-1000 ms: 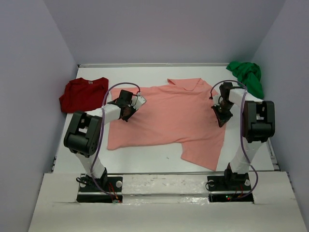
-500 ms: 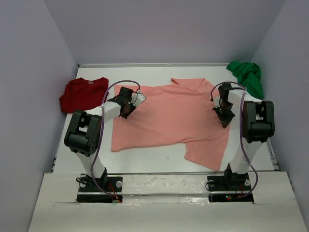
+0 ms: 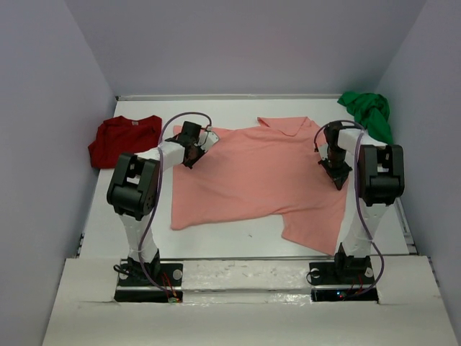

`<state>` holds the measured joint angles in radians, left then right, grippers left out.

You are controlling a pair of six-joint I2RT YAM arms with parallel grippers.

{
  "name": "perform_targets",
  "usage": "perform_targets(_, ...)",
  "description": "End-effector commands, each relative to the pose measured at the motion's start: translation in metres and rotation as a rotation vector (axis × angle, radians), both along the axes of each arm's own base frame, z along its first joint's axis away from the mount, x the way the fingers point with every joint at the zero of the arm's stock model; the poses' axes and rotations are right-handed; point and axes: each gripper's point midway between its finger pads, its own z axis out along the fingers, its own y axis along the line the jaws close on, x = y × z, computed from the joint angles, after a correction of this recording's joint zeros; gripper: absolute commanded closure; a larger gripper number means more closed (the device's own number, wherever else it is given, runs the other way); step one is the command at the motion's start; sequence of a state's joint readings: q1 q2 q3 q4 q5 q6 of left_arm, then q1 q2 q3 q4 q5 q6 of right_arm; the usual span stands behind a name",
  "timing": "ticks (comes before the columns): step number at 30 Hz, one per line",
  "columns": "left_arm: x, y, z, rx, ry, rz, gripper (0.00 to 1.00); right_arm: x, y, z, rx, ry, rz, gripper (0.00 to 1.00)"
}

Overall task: Fold and stack the t-shirts
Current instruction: Flatten the tshirt out

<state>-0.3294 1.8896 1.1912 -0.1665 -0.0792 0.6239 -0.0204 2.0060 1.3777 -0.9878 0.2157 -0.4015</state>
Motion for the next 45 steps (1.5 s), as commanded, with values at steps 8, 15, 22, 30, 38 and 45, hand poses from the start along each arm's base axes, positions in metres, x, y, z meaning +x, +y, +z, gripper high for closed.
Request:
perform_targets(8, 0.020, -0.006, -0.022, 0.007, 0.035, -0.014, 1.00, 0.036, -0.007, 0.001, -0.007, -0.112, 0.018, 1.00)
perform_targets(15, 0.037, 0.002, -0.019, 0.036, 0.069, 0.004, 1.00, 0.033, -0.012, -0.001, -0.034, -0.099, 0.036, 1.00)
perform_targets(22, 0.050, 0.022, -0.010, 0.103, 0.066, 0.027, 1.00, 0.054, -0.017, 0.000, -0.055, -0.120, 0.063, 1.00)
perform_targets(30, 0.065, 0.034, -0.015, 0.118, 0.080, 0.058, 1.00, 0.103, -0.014, 0.007, -0.026, -0.174, 0.064, 1.00)
perform_targets(38, 0.099, 0.028, -0.010, 0.092, 0.040, 0.091, 1.00, 0.112, 0.007, 0.011, 0.066, -0.169, 0.052, 1.00)
perform_targets(45, 0.123, 0.006, 0.020, 0.035, -0.019, 0.079, 1.00, 0.103, 0.034, 0.035, 0.201, -0.180, 0.061, 1.00)
